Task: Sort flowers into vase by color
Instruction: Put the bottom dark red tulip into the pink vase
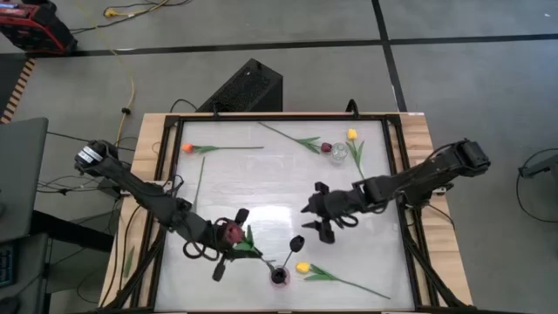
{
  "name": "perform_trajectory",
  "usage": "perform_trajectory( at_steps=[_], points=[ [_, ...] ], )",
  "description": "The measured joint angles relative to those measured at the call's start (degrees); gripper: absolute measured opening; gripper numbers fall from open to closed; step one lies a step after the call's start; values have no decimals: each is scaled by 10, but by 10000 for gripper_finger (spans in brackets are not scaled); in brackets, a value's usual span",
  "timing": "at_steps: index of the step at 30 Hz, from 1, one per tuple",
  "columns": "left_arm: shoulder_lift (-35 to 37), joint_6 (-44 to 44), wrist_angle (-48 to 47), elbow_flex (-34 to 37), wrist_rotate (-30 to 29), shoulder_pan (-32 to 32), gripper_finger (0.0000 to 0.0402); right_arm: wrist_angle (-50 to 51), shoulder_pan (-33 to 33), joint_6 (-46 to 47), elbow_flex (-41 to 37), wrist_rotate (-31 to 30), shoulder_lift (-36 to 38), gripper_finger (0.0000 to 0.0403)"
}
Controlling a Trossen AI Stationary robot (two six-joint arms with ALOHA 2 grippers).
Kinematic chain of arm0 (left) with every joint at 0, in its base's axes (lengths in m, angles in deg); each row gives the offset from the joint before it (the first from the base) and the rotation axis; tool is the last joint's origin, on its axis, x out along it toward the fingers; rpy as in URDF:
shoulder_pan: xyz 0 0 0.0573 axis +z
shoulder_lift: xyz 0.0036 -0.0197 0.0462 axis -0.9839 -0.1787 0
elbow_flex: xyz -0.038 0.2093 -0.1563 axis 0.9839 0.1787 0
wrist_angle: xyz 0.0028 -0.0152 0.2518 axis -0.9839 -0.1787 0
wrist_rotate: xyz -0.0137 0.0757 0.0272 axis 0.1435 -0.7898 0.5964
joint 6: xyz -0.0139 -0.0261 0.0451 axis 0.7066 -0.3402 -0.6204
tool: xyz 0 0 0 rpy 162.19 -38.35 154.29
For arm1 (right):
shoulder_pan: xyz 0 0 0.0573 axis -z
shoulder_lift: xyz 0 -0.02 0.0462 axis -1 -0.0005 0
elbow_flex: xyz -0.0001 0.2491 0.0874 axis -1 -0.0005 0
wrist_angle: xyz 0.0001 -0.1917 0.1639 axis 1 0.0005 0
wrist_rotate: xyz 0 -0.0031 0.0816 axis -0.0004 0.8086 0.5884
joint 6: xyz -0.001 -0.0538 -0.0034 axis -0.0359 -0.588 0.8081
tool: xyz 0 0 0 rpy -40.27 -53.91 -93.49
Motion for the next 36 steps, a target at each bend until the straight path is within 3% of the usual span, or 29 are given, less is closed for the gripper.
perform_trajectory(
  at_steps=[7,17,36],
  points=[
    [0,3,-71,-69,4,-13,0,8,-64,31,0,-33,-3,248],
    [-9,18,-71,-73,29,-22,0,12,-132,66,0,-86,-6,248],
    [-31,-28,-32,-72,55,-26,0,-3,-169,111,0,-119,-6,248]
  ],
)
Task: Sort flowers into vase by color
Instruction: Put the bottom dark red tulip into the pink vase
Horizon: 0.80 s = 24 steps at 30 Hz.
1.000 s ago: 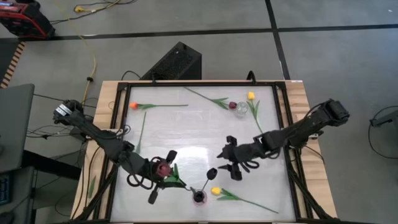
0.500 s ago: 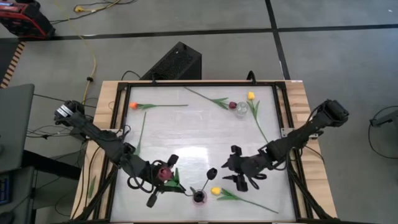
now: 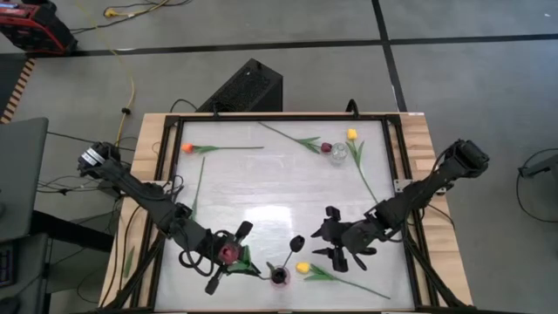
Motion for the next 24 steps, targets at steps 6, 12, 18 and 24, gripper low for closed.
perform_trajectory(
  at_steps=[6,12,18,24],
  points=[
    [-17,-6,11,0,23,2,0,-4,-2,0,0,0,0,248],
    [-17,-16,12,0,19,5,0,-10,-2,0,0,0,0,248],
    [-17,-20,8,0,19,10,0,-12,-2,0,0,0,0,248],
    [-17,-21,1,0,18,18,0,-11,-2,-1,0,0,0,248]
  ],
)
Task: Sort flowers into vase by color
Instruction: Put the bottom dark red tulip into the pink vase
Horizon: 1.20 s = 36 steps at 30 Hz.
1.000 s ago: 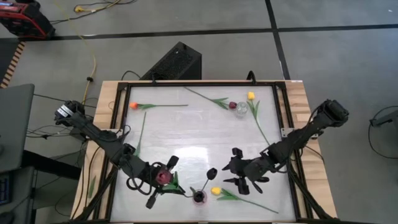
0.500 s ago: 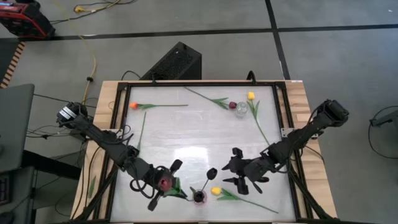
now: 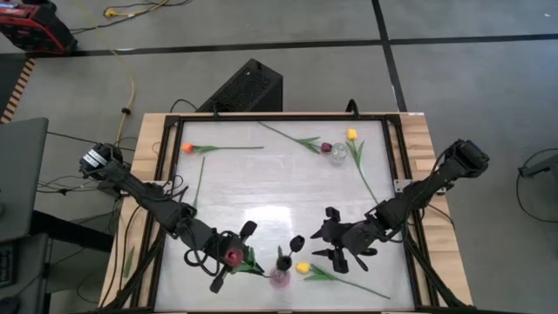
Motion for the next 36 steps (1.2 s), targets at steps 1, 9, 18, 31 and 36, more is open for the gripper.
perform_trajectory(
  at_steps=[1,9,18,31,36],
  points=[
    [0,0,-2,0,0,1,0,0,0,0,0,0,0,248],
    [0,4,-5,0,3,5,0,0,0,-4,0,0,0,248],
    [-9,15,2,0,4,9,0,1,0,-10,0,0,0,248],
    [-19,45,-5,0,13,24,0,3,0,-10,0,1,0,248],
    [-19,46,-10,0,2,24,0,3,0,-11,0,1,0,248]
  ],
)
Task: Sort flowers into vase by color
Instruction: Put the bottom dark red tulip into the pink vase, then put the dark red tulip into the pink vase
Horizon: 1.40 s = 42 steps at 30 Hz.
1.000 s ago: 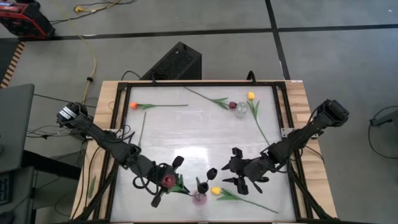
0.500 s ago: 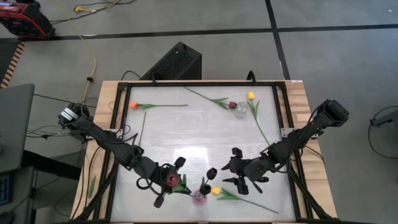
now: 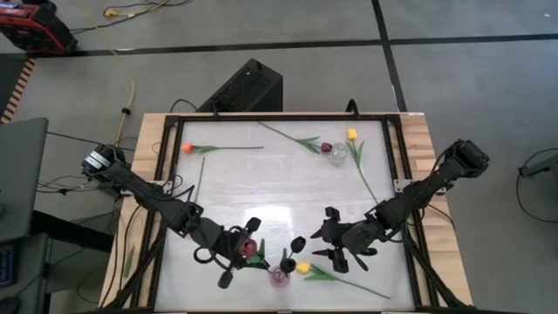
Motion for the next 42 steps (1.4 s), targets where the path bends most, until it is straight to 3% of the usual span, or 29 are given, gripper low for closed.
perform_trajectory(
  at_steps=[16,22,31,36,42],
  points=[
    [-38,-14,23,0,-2,-3,11,2,0,0,0,1,0,248],
    [-38,-7,10,0,-1,-3,62,2,0,0,0,1,0,248],
    [-38,14,-20,0,49,-3,173,5,0,0,0,2,0,248],
    [-35,43,-85,-3,63,3,221,7,0,0,0,2,0,248],
    [-33,44,-296,-81,49,7,242,19,17,0,0,4,2,248]
  ],
)
